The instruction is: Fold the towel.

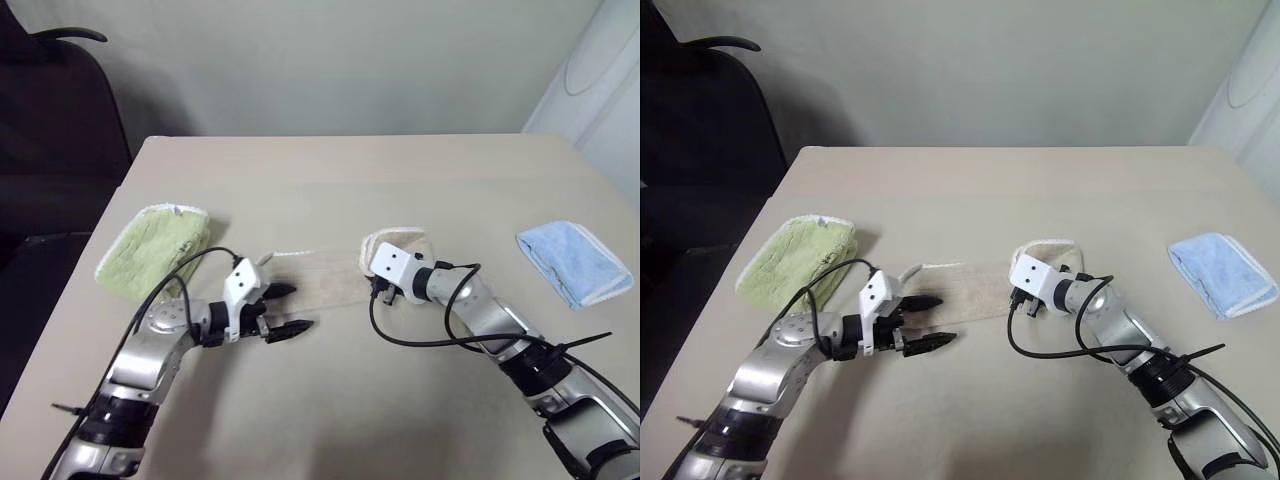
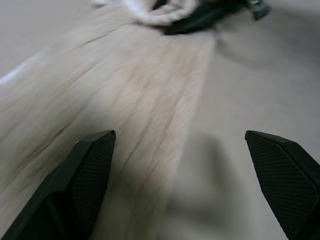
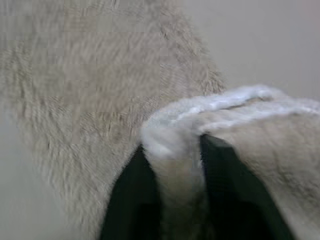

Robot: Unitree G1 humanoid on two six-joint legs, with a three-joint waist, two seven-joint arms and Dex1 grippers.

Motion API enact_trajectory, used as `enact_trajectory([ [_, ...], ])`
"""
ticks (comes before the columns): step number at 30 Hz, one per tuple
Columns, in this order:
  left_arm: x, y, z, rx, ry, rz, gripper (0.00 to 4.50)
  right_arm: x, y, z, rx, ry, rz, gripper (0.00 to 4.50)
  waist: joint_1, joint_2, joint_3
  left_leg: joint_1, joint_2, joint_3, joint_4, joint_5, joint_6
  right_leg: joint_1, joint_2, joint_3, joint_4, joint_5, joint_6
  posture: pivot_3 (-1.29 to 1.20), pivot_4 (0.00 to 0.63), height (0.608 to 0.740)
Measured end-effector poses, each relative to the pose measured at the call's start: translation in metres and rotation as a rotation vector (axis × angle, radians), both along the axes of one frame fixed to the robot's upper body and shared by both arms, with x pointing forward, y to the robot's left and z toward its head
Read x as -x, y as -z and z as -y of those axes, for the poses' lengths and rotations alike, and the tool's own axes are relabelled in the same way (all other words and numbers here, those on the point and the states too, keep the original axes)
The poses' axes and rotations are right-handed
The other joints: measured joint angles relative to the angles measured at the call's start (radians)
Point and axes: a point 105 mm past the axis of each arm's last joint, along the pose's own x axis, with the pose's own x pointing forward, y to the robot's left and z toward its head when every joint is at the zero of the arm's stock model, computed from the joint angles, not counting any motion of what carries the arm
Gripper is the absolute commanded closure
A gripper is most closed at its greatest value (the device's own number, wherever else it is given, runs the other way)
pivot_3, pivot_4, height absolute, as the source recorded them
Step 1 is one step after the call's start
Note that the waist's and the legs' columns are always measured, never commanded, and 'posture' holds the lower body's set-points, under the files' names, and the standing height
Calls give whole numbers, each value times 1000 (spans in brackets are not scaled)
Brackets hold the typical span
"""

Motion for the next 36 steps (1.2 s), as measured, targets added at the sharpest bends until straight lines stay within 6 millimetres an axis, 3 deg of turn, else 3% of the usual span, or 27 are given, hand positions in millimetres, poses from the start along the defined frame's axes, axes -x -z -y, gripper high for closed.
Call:
enact_trajectory([
  [3, 3, -6, -8, 91, -83, -39, 0, 1, -7, 6, -107, 25, -51, 1094, 6, 0, 0, 0, 0, 1, 0, 1, -3, 0, 0, 0, 0, -1, -1, 0, 150, 735],
  [6, 13, -13, -13, 213, -152, -101, 0, 10, -27, 14, -287, 23, -125, 1094, 7, 0, 0, 0, 1, 3, -1, 8, -16, 0, 0, 0, 1, -5, -5, 0, 150, 735],
  [10, 23, -17, -23, 328, -246, -191, 0, 19, -64, 26, -495, 5, -156, 2190, 10, -2, -1, 2, 0, 5, -2, 12, -21, 2, 1, 0, 2, -10, -11, 0, 150, 735],
  [13, 25, -18, -26, 400, -304, -236, 0, 16, -75, 37, -606, 36, -184, 3297, 13, -3, -1, 4, 0, 5, -2, 11, -21, 4, 1, 1, 2, -10, -11, 0, 150, 735],
  [16, 28, -15, -28, 433, -338, -289, 0, 7, -67, 46, -638, 103, -220, 4356, 14, -3, -1, 5, 0, 4, -2, 11, -21, 4, 1, 1, 2, -7, -12, 0, 150, 735],
  [17, 29, -14, -28, 441, -350, -306, 0, 2, -60, 48, -623, 130, -231, 4435, 14, -3, -1, 6, 0, 4, -2, 12, -21, 4, 1, 1, 2, -6, -12, 0, 150, 735],
  [22, 38, -3, -28, 470, -396, -408, 0, -17, 18, 63, -370, 289, -280, 4435, 13, -4, -2, 11, 0, 3, -3, 10, -22, 5, 1, 1, 2, -5, -12, 0, 150, 735],
  [30, 38, 2, -27, 489, -484, -500, 0, -26, 20, 54, -341, 240, -185, 4435, 11, -6, -3, 15, 0, 3, -3, 9, -24, 8, 2, 2, 4, -5, -13, 0, 150, 735],
  [36, 15, 5, -21, 528, -553, -614, 0, -25, 24, 52, -344, 244, -184, 4435, 19, -4, -3, 30, -1, 2, -4, 8, -25, 21, 2, 2, 3, -8, -17, 0, 150, 735],
])
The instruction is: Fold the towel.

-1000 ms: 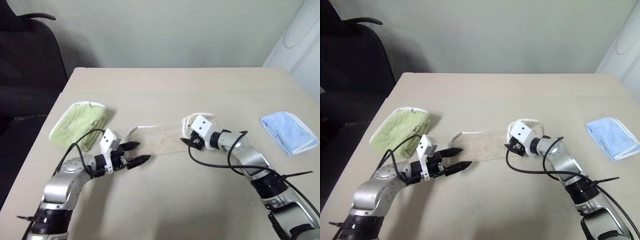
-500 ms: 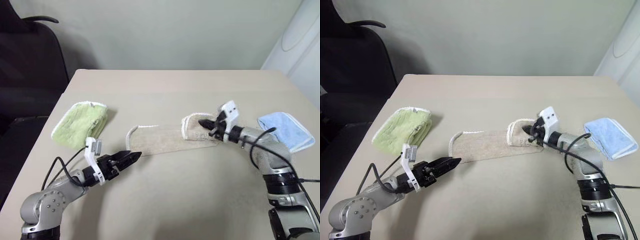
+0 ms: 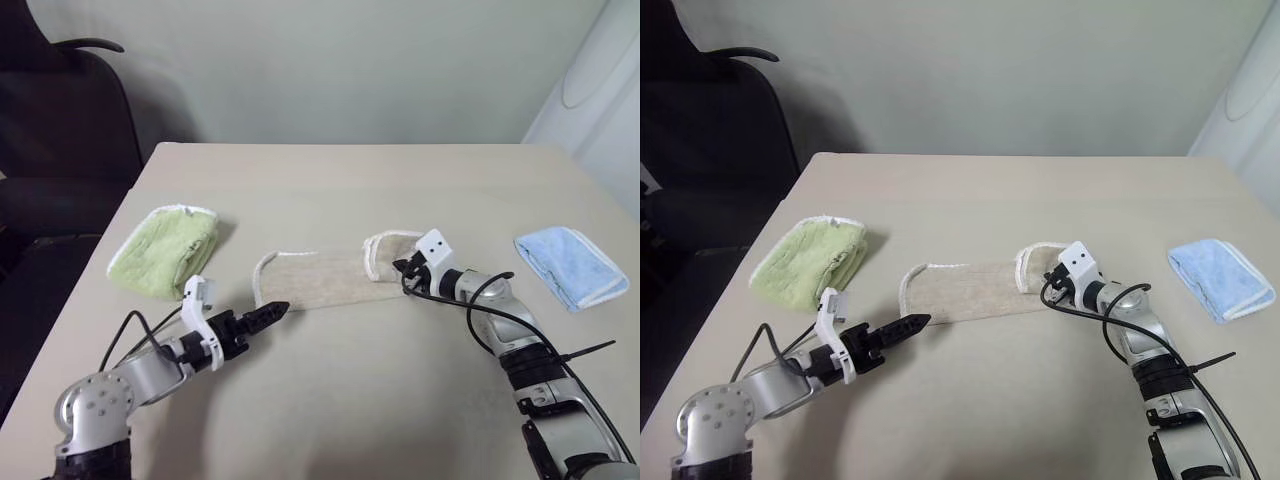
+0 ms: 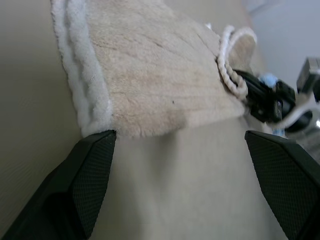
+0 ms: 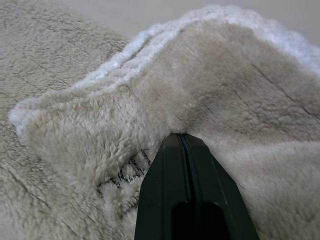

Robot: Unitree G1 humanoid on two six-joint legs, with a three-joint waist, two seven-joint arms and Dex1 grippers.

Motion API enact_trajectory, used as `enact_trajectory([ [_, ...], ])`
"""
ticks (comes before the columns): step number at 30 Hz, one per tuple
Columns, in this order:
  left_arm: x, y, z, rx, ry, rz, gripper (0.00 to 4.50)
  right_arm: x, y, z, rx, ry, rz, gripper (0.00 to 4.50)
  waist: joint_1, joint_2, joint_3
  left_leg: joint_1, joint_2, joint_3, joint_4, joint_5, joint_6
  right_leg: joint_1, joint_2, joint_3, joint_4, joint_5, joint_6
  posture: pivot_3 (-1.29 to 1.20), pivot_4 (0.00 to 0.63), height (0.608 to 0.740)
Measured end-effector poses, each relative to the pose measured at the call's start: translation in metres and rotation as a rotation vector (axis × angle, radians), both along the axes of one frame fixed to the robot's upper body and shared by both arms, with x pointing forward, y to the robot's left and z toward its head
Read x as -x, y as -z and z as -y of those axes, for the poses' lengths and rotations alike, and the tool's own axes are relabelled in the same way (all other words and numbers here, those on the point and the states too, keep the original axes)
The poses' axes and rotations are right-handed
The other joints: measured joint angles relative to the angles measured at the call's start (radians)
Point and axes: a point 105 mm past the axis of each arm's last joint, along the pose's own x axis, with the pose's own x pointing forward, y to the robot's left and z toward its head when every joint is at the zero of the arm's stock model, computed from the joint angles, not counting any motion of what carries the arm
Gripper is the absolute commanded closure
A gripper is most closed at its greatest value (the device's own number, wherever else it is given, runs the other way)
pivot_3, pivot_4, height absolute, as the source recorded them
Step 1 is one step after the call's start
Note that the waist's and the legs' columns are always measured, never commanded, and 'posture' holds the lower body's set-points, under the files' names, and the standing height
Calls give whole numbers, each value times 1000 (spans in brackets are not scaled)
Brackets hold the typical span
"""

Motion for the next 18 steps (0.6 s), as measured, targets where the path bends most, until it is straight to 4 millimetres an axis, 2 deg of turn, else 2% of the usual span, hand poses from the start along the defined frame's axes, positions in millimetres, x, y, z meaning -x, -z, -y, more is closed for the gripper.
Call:
enact_trajectory([
  [4, -21, -3, 5, 93, -47, -53, 0, 1, 1, -6, -5, -10, 1, 4435, 9, 1, 0, 6, -1, -1, 0, -1, -2, 6, 0, 0, 0, -2, -2, 0, 150, 735],
  [8, -22, -3, 5, 98, -58, -76, 0, 3, 2, -7, -1, -14, 5, 4435, 9, 1, 0, 8, -2, -1, 0, -4, -7, 7, 1, 1, 0, -5, -2, 0, 150, 735],
  [9, -22, -3, 5, 101, -60, -79, 173, 3, 1, -7, -1, -14, 6, 4479, 9, 1, 0, 8, -2, -1, 0, -5, -8, 7, 2, 1, 0, -5, -2, 0, 150, 735],
  [12, -26, 0, 3, 99, -86, -109, 859, 4, 2, -8, -2, -12, 8, 4500, 9, 2, 0, 9, -2, -2, 0, -5, -8, 9, 3, 1, 0, -6, -2, 0, 150, 735],
  [18, -30, 7, -2, 84, -144, -156, 3126, 5, 1, -12, -1, -15, 20, 4500, 8, 1, 0, 9, -1, -3, 0, -8, -12, 8, 7, 3, 0, -7, -4, 0, 150, 735],
])
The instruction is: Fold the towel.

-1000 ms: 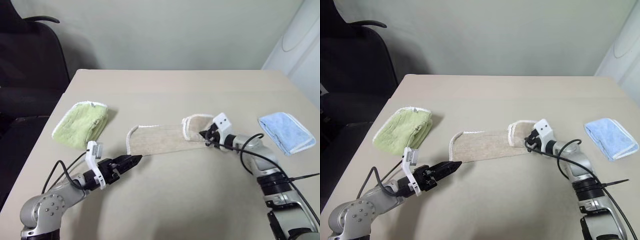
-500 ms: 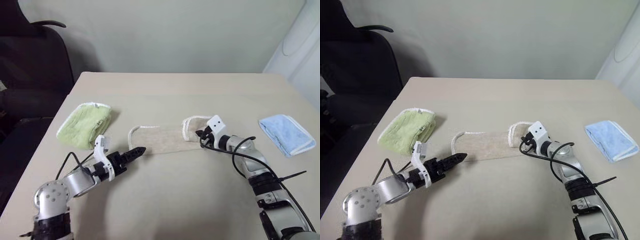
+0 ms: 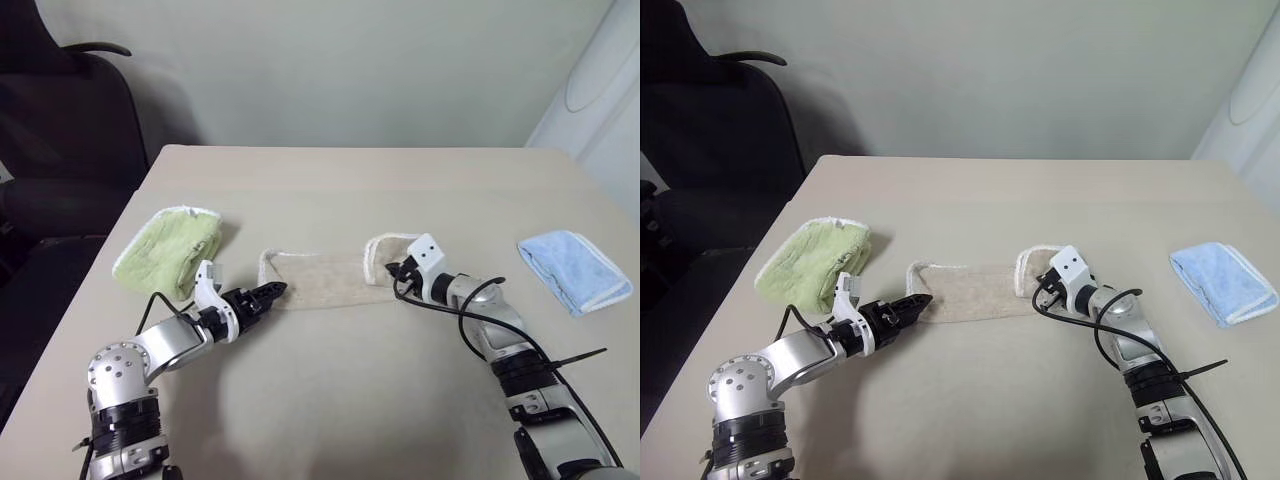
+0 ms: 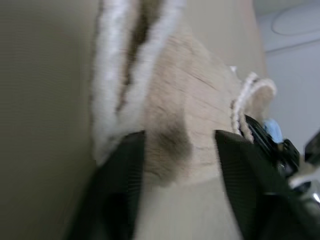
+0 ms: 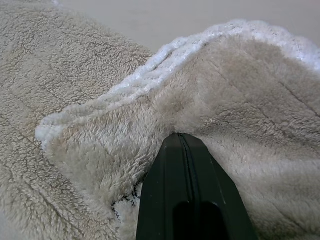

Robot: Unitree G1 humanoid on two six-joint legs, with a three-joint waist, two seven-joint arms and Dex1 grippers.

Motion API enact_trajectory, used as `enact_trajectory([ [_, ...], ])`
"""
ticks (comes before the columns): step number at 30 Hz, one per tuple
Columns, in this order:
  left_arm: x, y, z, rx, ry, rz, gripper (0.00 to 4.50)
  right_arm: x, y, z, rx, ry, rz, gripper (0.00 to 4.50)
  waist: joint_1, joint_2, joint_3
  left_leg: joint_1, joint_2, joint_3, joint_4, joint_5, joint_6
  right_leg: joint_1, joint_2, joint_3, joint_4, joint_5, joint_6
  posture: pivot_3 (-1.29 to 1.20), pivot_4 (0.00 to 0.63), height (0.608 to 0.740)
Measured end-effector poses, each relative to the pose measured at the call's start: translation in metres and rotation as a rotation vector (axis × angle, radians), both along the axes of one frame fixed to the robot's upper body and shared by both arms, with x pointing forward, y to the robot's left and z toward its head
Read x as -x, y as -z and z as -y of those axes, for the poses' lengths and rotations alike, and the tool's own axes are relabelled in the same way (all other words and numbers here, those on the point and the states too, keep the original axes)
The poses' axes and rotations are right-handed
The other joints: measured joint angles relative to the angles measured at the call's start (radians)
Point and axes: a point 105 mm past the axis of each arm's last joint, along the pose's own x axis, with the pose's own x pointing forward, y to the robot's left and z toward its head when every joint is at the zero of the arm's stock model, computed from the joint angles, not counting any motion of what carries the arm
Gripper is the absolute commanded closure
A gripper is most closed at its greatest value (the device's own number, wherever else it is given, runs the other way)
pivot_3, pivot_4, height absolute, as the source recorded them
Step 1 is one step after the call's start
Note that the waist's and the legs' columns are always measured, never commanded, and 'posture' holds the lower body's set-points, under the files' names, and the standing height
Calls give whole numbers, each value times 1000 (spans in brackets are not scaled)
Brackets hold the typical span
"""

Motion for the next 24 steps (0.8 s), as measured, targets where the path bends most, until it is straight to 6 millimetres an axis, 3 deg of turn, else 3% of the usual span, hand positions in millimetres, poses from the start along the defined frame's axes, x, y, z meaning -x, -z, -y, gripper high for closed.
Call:
enact_trajectory([
  [3, 0, 2, -1, -8, -10, -15, 4299, 0, -1, -1, -2, -3, 5, 4500, 0, -1, 1, -1, 0, 0, 0, -2, -3, 0, 3, 0, 0, -1, -1, 0, 150, 735],
  [4, 0, 1, -1, -7, -10, -12, 4439, 0, -1, -2, -3, -4, 5, 4500, 0, -1, 1, -1, 0, 0, 0, -3, -3, 0, 5, 1, 0, -1, -2, 0, 150, 735],
  [11, 0, -5, -3, -5, -21, 32, 4439, 0, -3, -4, -6, -9, 13, 4500, 0, -3, 4, -1, 1, -1, -3, -3, -5, -1, 9, 0, 0, -2, -4, 0, 150, 735],
  [14, -3, -35, 0, 19, -1, 189, 4439, 0, -5, -4, -9, -9, 20, 4500, 1, -14, 11, -3, 1, -1, -3, -4, -6, -2, 9, 0, 0, -3, -5, 0, 150, 735],
  [19, 3, -118, 11, -69, 171, 555, 4439, 0, -7, -5, -15, -9, 31, 4500, 1, -19, 12, -7, 2, -2, -2, -6, -6, -5, 8, 0, -1, -3, -6, 0, 150, 735],
  [21, 7, -126, 18, -71, 220, 605, 4439, 0, -7, -6, -20, -11, 35, 4500, 0, -17, 11, -7, 2, -1, -2, -7, -4, -5, 7, 1, -2, -4, -4, 0, 150, 735],
  [24, 5, -118, 20, -95, 242, 578, 4439, -1, -8, -9, -29, -11, 42, 4500, -4, -20, 12, -8, 6, -2, -2, -8, -5, -6, 8, 1, -2, -3, -3, 0, 150, 735],
])
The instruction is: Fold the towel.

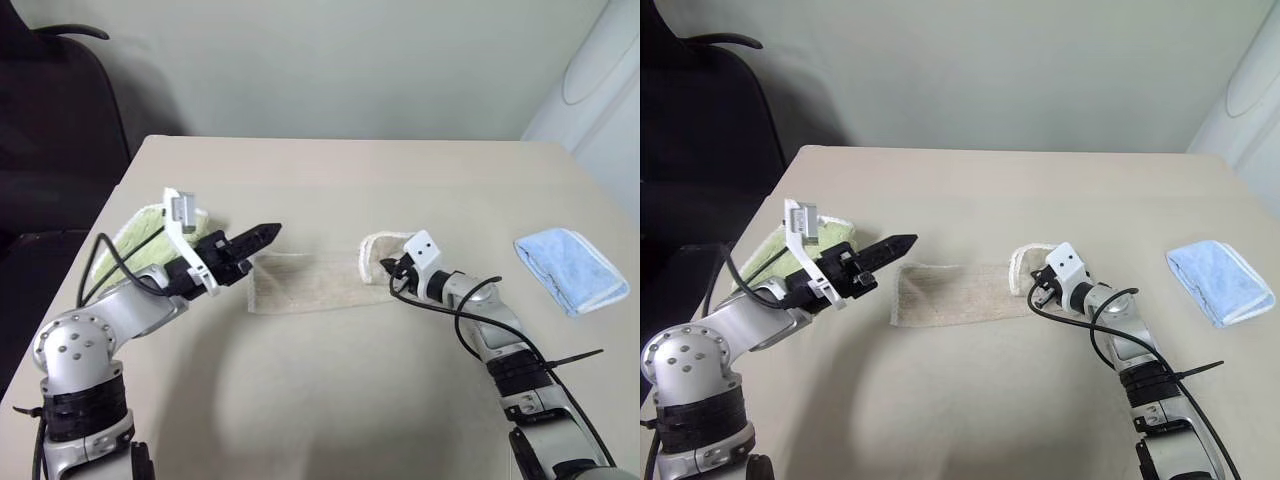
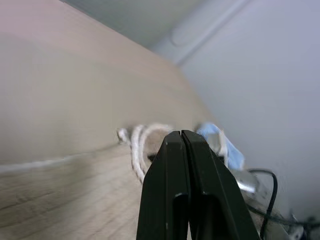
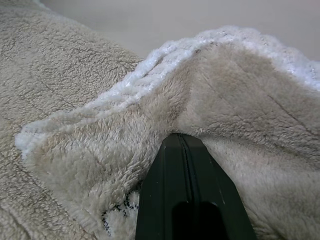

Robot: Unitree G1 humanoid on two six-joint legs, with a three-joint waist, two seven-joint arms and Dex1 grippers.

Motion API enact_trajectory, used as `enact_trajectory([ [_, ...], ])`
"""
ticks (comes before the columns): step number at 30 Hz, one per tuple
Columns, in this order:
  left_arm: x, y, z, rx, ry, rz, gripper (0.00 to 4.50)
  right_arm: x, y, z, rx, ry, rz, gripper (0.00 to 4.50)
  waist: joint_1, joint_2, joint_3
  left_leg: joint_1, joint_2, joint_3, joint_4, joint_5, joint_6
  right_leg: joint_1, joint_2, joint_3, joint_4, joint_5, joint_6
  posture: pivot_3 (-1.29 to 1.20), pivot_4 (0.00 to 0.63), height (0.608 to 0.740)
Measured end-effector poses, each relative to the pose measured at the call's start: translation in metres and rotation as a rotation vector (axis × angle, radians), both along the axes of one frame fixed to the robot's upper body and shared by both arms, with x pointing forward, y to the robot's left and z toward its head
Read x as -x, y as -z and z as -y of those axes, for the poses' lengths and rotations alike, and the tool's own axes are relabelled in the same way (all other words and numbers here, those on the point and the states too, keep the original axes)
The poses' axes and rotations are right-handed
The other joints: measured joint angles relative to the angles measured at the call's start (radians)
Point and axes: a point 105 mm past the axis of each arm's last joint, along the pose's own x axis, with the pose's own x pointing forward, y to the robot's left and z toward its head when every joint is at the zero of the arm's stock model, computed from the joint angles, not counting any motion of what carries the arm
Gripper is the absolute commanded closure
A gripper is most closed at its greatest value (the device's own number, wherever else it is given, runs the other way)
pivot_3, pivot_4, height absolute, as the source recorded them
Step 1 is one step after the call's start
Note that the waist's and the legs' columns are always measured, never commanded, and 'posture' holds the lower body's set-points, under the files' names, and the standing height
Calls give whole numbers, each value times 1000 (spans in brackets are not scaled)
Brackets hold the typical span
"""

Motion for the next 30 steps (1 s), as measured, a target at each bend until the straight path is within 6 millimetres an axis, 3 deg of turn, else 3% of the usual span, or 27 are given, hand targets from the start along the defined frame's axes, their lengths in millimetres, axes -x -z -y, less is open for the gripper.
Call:
enact_trajectory([
  [4, -4, 11, -9, 20, -40, -72, 3620, -1, 0, -1, -7, 7, 4, 4500, -1, 0, 0, 0, 2, 0, -1, 0, 0, -1, 0, 0, 0, 1, 1, 0, 150, 735],
  [8, 2, 41, -26, 50, -110, -242, 2168, -2, 0, -3, -13, 8, 10, 4500, -5, 0, 0, 0, 2, 0, -2, 0, 0, -1, 0, 0, 0, 1, 1, 0, 150, 735],
  [12, 22, 80, -45, 27, -202, -438, 713, -5, 1, -4, -12, 4, 15, 4500, -9, 0, 0, 0, 2, 0, -2, 0, 0, -5, 0, -1, 0, -1, -1, 0, 150, 735],
  [14, 27, 87, -50, 20, -233, -482, 18, -6, 2, -4, -9, 6, 15, 4500, -9, -1, 0, 1, 2, 0, -2, 0, 0, -6, 1, -2, 0, -1, -3, 0, 150, 735],
  [25, 35, 87, -59, -37, -277, -550, 18, -12, 4, -19, -20, -23, 24, 4500, -21, -1, 0, 5, -3, -2, -2, -2, -4, -6, 3, -1, 1, 0, -7, 0, 150, 735],
  [30, 26, 91, -52, -46, -268, -578, 18, -13, 5, -19, -24, -16, 22, 4500, -19, 4, -2, 7, -4, -3, -2, -2, -3, -4, 3, -1, 2, 1, -8, 0, 150, 735],
])
